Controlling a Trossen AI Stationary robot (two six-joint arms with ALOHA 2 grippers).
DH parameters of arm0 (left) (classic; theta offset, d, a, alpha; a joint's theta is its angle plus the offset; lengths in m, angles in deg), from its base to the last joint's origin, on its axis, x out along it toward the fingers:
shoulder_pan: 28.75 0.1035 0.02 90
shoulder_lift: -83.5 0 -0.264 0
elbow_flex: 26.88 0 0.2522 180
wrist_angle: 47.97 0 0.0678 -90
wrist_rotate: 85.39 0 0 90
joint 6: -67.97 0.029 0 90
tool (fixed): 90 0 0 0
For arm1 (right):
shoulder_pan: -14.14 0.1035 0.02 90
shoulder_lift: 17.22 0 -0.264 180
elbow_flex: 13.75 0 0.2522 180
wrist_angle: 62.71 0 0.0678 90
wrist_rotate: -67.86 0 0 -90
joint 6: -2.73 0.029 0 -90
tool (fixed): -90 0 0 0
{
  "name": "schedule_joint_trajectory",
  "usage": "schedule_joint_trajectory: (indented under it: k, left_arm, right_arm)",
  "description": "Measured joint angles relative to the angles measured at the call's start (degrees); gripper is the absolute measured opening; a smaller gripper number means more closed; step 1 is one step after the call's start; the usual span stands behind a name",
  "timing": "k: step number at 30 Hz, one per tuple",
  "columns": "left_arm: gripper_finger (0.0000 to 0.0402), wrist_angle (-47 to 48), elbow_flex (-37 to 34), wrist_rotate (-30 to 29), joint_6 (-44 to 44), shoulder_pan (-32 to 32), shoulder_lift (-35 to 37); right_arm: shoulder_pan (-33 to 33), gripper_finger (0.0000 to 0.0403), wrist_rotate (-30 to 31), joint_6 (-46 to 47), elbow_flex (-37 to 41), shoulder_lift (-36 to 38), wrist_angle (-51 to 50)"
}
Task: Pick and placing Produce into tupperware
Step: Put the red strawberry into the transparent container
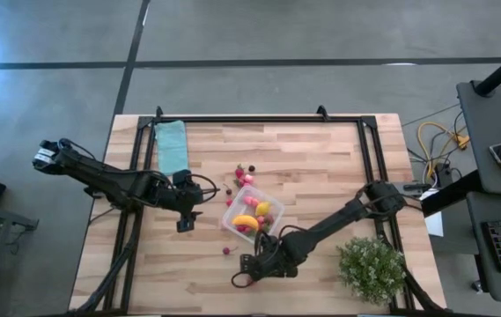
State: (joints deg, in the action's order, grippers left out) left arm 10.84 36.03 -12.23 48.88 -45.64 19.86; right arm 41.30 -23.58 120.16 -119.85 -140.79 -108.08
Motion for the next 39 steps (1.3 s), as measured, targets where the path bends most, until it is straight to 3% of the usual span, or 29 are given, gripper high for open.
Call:
schedule_joint_trajectory:
  k: [28,39]
  left_arm:
    - [0.0263,-0.3,0.0,-3.1,1.5,0.0,0.0]
    - [0.0263,-0.5,0.0,-3.2,2.0,0.0,0.0]
  right_arm:
    - [-1.6,0.0235,1.6,-2.5,0.0,-0.5,-0.7]
    - [-1.6,0.0235,-0.5,-3.4,-0.1,-2.2,-0.7]
